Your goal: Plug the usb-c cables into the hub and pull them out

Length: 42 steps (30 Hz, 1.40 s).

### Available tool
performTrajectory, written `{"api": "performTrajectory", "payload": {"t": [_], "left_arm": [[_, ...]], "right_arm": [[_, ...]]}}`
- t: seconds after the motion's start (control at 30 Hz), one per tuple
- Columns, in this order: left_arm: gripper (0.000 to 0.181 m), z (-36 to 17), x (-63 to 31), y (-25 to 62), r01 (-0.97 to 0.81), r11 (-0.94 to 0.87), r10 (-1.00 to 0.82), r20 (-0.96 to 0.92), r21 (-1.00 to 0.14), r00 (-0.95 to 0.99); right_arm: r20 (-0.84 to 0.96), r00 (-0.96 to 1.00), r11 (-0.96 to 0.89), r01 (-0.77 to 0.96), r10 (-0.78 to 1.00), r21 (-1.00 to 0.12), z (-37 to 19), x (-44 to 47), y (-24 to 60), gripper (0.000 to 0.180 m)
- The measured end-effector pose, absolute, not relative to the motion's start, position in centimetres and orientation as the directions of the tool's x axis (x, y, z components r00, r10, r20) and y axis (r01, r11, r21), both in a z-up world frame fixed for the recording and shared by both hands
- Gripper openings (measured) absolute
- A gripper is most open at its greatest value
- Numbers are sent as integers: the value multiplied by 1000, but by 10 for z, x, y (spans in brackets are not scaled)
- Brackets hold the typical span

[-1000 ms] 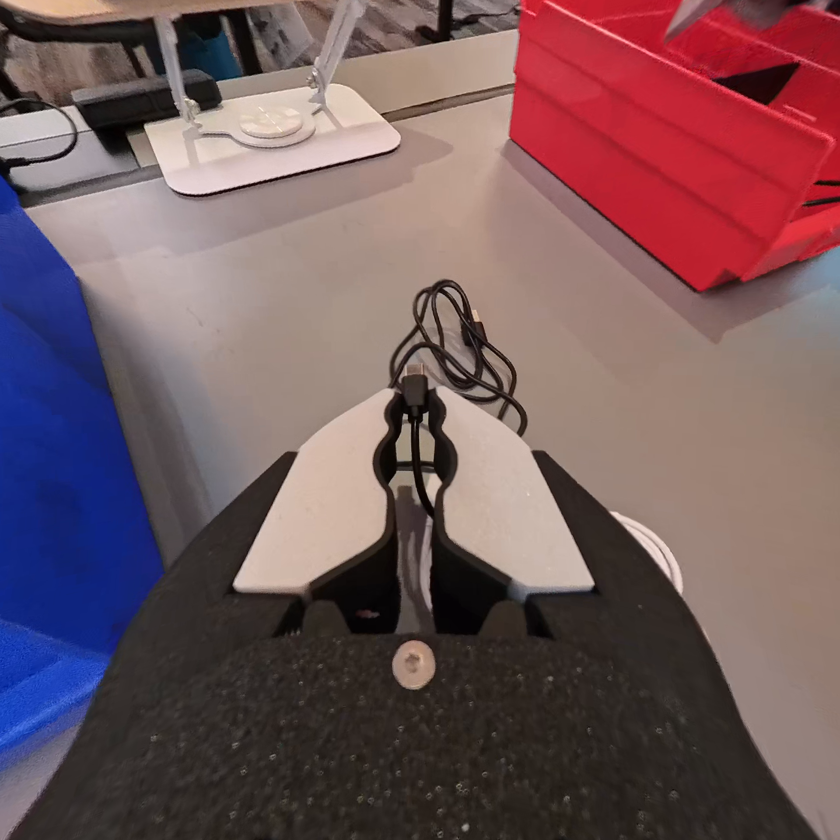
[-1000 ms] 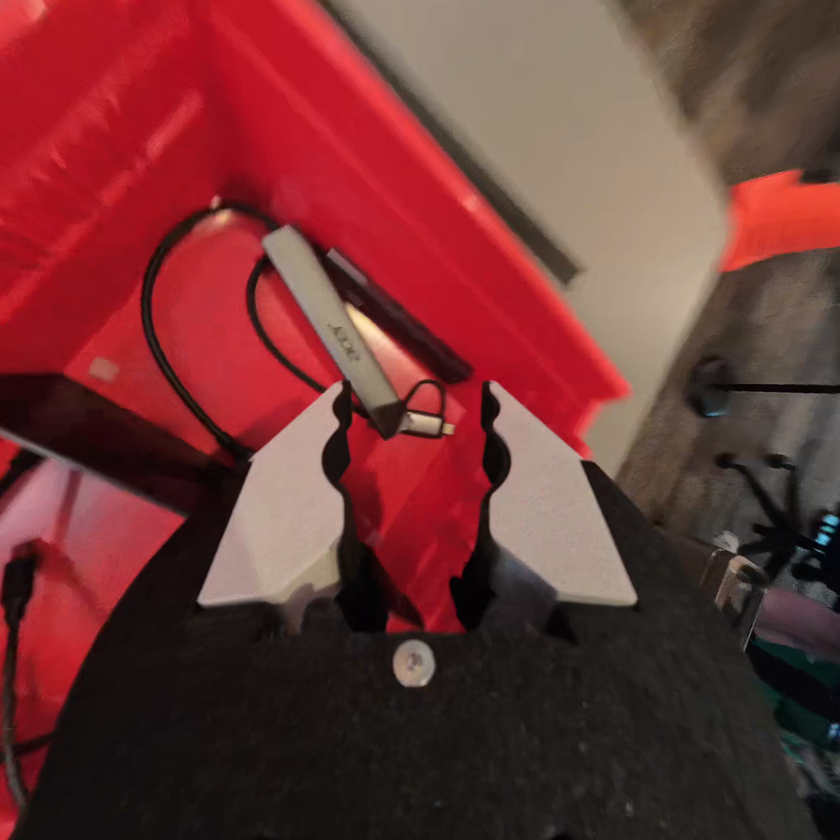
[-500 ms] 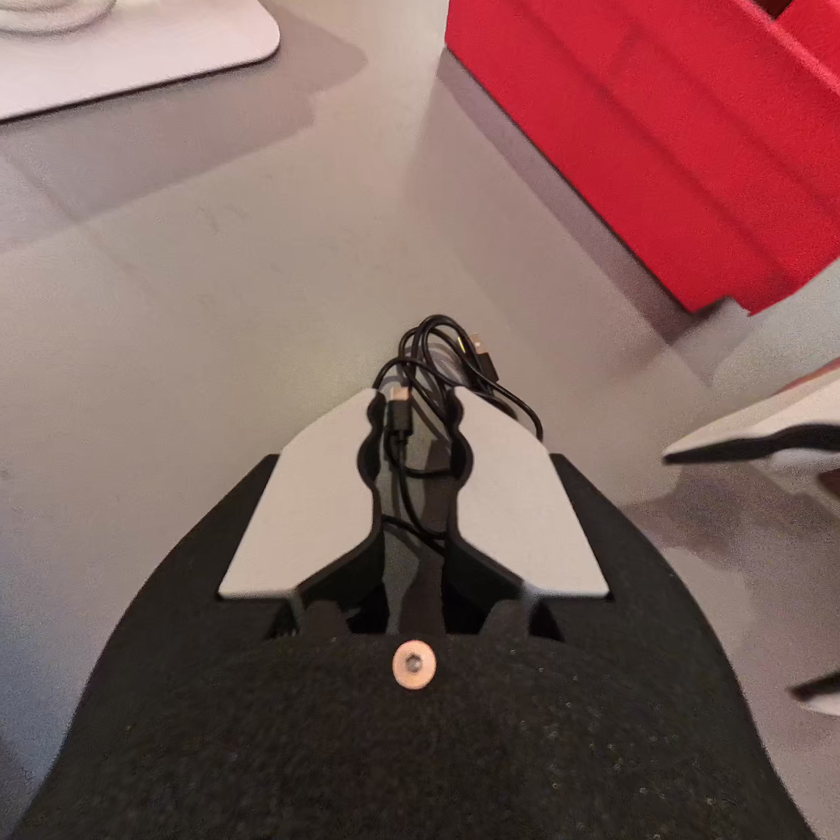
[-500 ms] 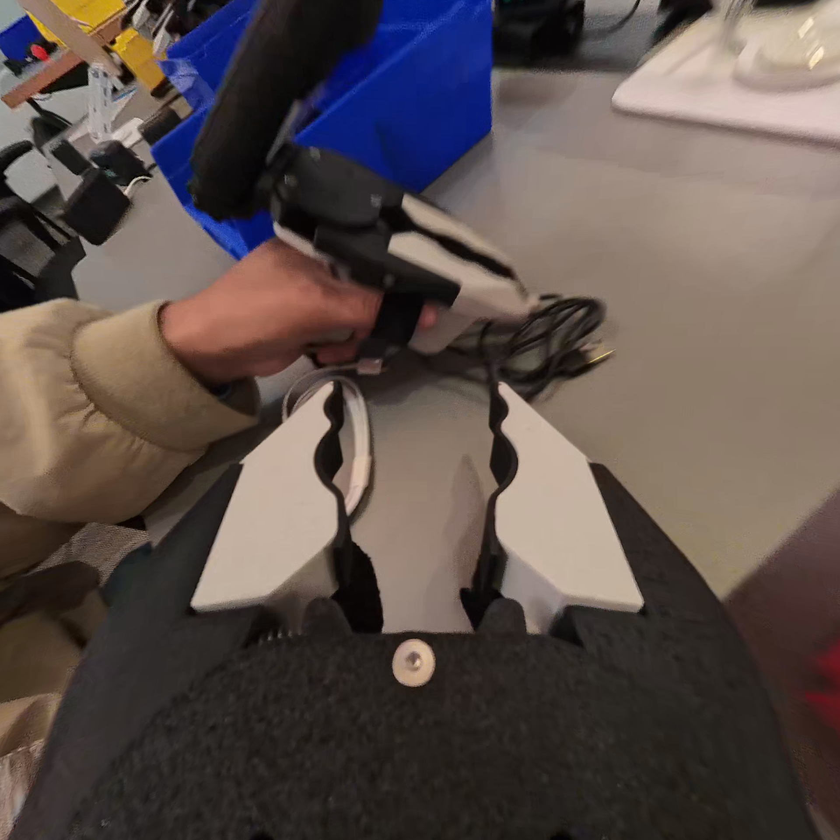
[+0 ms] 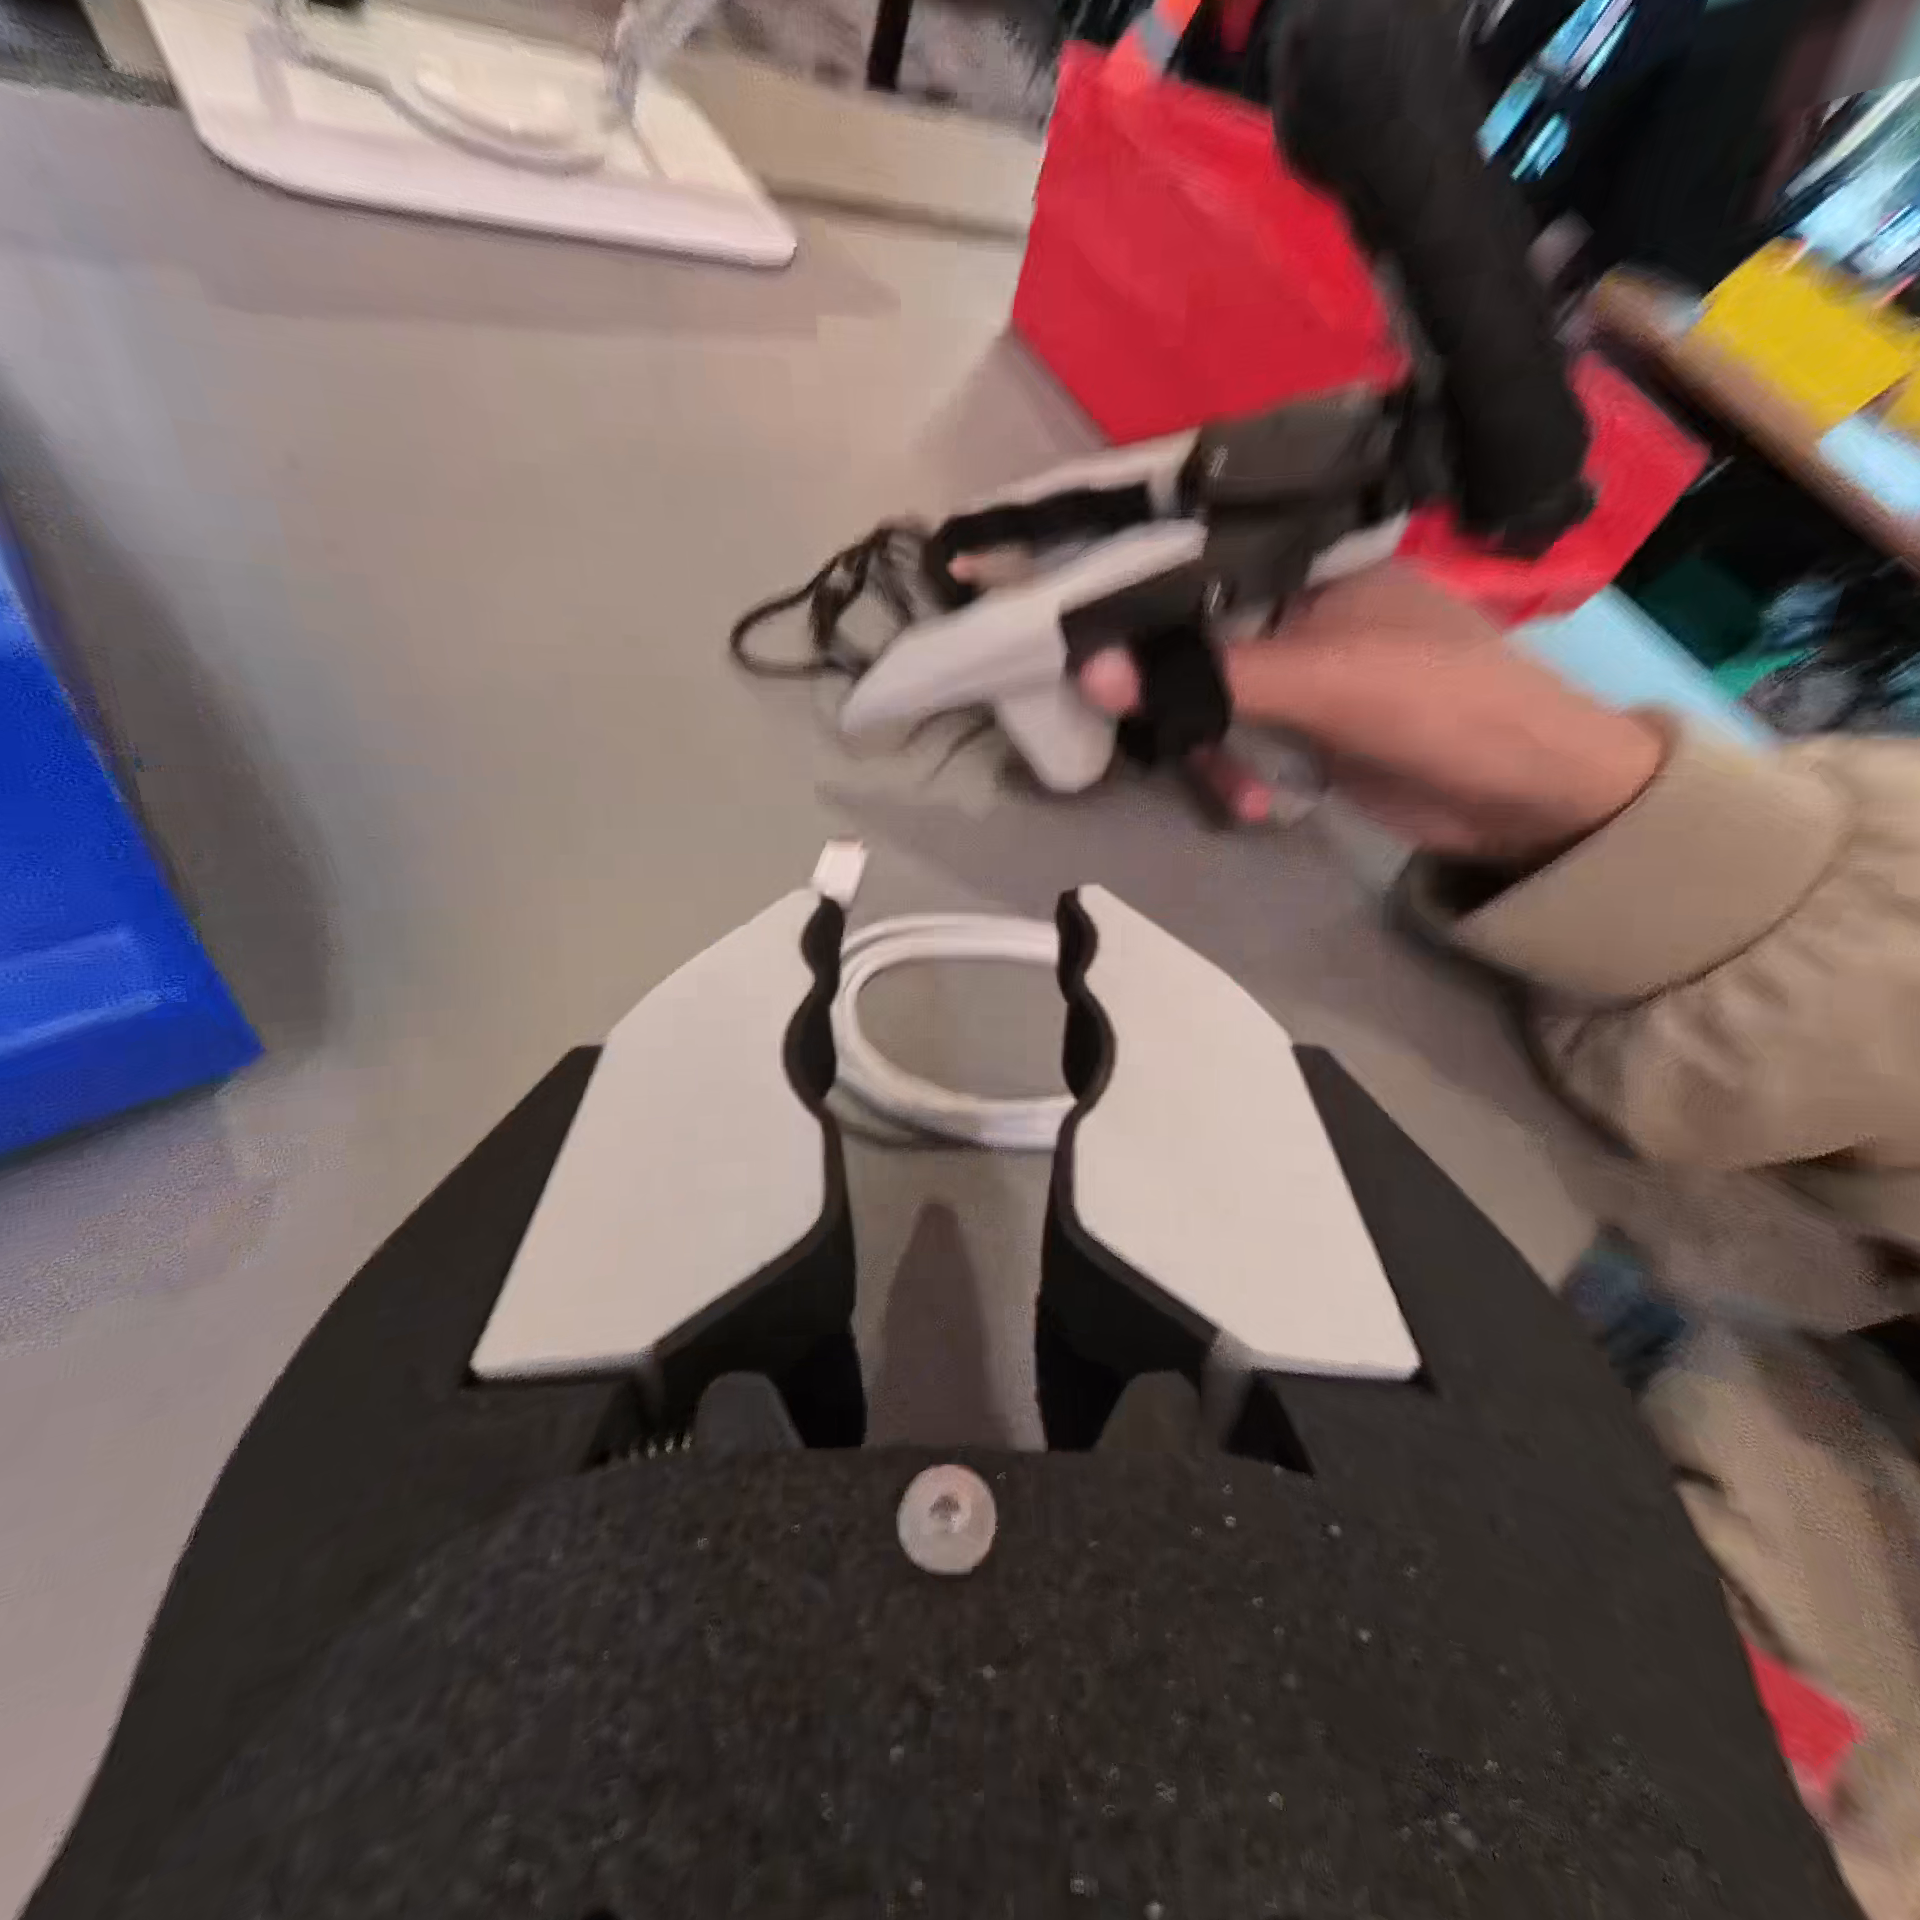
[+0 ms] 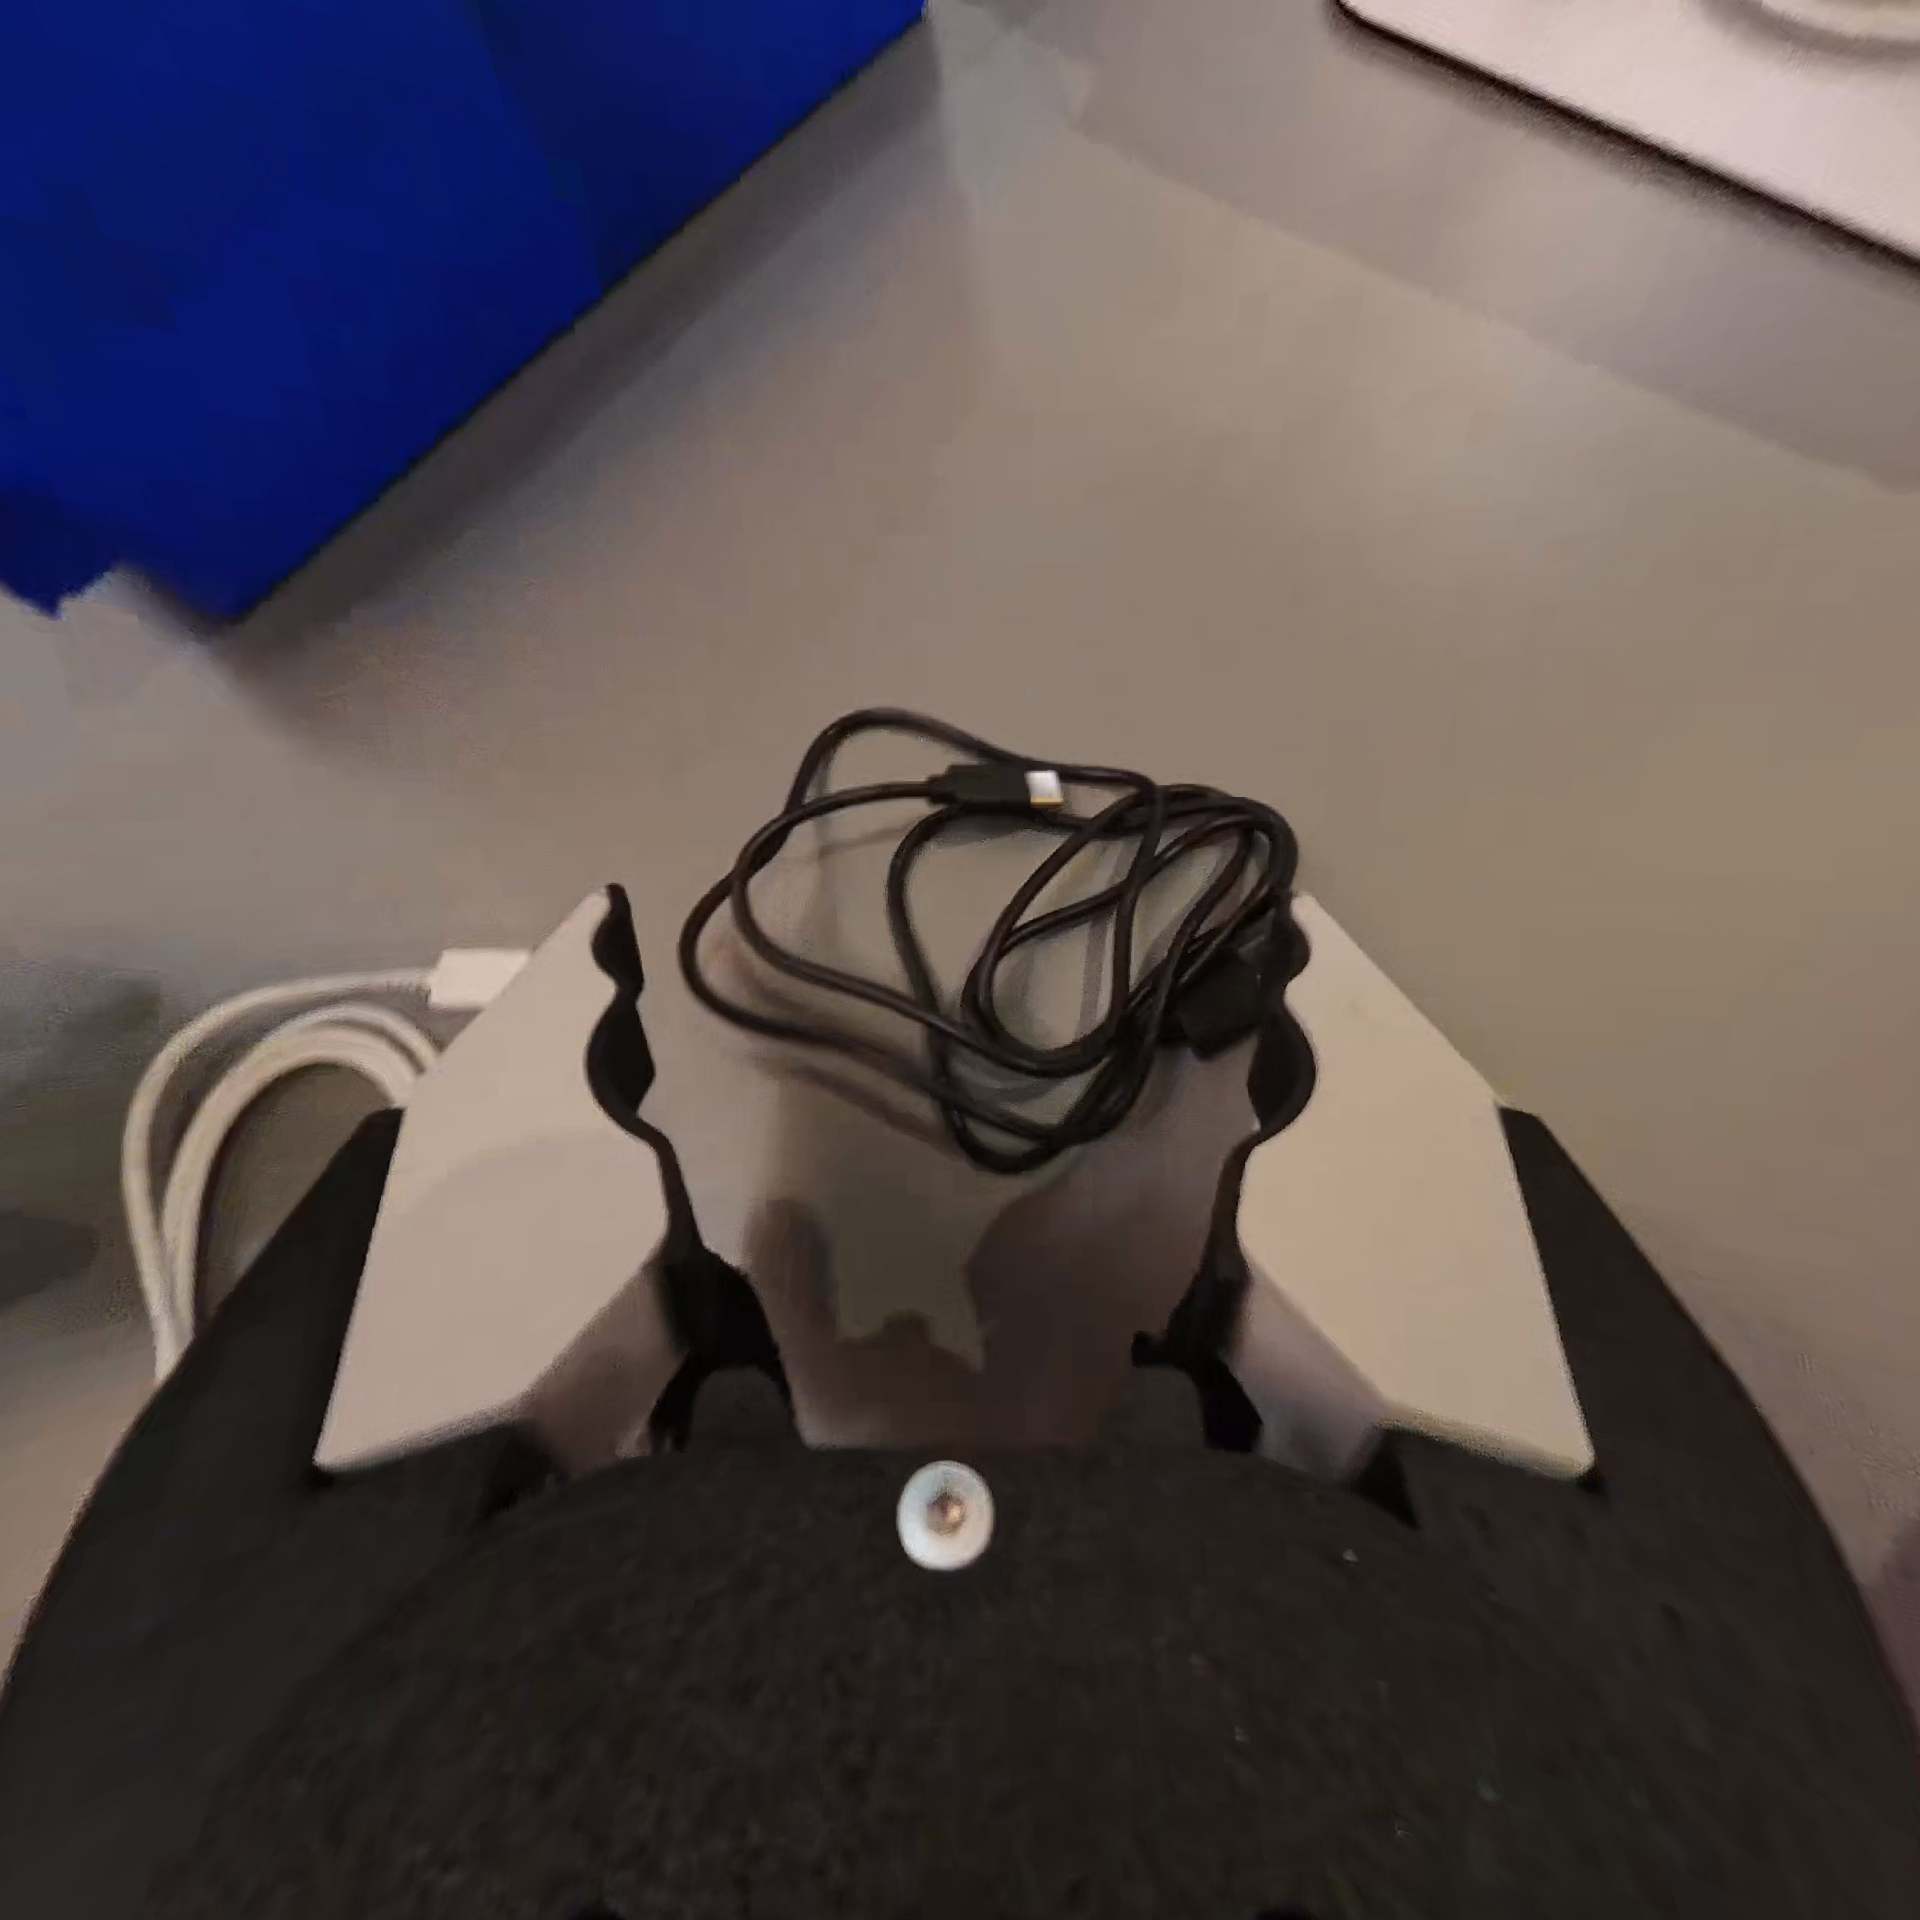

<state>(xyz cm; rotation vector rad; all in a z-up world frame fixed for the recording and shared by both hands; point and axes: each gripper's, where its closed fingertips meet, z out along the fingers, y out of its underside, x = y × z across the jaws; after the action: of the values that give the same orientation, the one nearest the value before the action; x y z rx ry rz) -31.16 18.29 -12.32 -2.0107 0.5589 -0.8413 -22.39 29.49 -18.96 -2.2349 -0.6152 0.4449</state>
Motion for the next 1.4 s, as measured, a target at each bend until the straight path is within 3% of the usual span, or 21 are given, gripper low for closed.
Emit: {"api": "performTrajectory", "payload": {"t": [0.03, 0.1, 0.23, 0.33, 0.53, 0.63, 0.77, 0.9, 1.07, 1.2, 1.4], "left_arm": [[39, -136, -314, 181, -124, -529, -652, 309, -840, 692], [39, -151, -314, 180, -199, -531, -666, 261, -823, 699], [34, -158, -314, 181, -210, -538, -673, 266, -817, 690], [32, -155, -318, 184, -192, -537, -670, 277, -821, 688], [29, -154, -321, 187, -191, -533, -672, 274, -824, 688], [29, -157, -319, 186, -212, -529, -678, 260, -822, 687], [28, -154, -319, 183, -213, -521, -679, 250, -827, 690], [28, -152, -319, 183, -200, -528, -680, 270, -825, 682], [28, -154, -317, 183, -205, -531, -680, 269, -822, 682], [28, -157, -313, 183, -214, -537, -682, 272, -816, 679], [28, -162, -307, 180, -247, -536, -694, 255, -807, 674]], "right_arm": [[-153, 829, -616, 262, 538, -743, -192, -223, 301, 118], [-163, 834, -627, 253, 528, -737, -191, -219, 307, 111], [16, 840, -569, 382, 543, -728, -198, -203, 309, 77], [12, 830, -553, 383, 558, -740, -197, -202, 304, 62], [74, 803, -508, 442, 592, -739, -194, -197, 294, 14], [96, 784, -472, 461, 613, -751, -182, -197, 291, 5], [117, 761, -401, 458, 638, -793, -133, -188, 284, 4], [168, 775, -297, 420, 610, -858, -49, -150, 276, 4], [273, 898, -282, 377, 346, -882, 29, -25, 269, 4], [273, 951, -490, 310, 147, -815, 0, 66, 264, 3], [58, 978, -797, 196, 200, -571, -115, 71, 263, 4]]}}
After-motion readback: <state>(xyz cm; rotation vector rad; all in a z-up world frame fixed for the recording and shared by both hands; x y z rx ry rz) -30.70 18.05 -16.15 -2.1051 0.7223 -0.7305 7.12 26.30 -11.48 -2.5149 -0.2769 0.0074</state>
